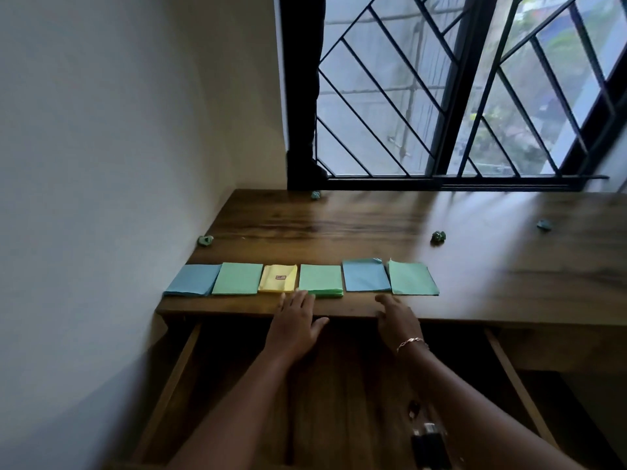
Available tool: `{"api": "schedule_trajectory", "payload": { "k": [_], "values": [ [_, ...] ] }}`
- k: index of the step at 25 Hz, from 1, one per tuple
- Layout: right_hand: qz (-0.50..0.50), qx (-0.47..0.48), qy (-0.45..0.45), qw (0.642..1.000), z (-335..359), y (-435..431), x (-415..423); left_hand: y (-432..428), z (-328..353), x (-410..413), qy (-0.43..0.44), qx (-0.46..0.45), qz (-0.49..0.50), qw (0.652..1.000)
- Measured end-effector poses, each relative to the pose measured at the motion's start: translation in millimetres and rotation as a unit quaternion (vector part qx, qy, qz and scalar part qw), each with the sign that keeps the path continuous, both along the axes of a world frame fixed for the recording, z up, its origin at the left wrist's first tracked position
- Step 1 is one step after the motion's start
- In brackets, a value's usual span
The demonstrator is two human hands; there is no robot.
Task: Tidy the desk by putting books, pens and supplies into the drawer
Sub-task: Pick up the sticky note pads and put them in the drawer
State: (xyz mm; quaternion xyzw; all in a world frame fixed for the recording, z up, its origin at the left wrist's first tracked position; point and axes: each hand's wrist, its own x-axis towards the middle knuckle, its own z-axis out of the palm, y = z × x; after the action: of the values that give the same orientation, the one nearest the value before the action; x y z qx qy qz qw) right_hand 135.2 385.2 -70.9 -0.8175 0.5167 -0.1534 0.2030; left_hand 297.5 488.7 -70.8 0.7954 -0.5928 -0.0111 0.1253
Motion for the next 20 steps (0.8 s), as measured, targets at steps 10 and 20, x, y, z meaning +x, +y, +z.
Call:
{"api": "schedule_trajectory", "payload": {
  "k": [10, 20],
  "values": [
    [-0.195, 0.056, -0.017, 0.979, 12, -122, -33, -99, 14, 31, 0.059, 0.009, 0.068, 0.996],
    [-0.249, 0.197, 0.110, 0.942, 12, -169, -14, -158, 25, 50, -0.084, 0.259, -0.010, 0.962]
  ]
}}
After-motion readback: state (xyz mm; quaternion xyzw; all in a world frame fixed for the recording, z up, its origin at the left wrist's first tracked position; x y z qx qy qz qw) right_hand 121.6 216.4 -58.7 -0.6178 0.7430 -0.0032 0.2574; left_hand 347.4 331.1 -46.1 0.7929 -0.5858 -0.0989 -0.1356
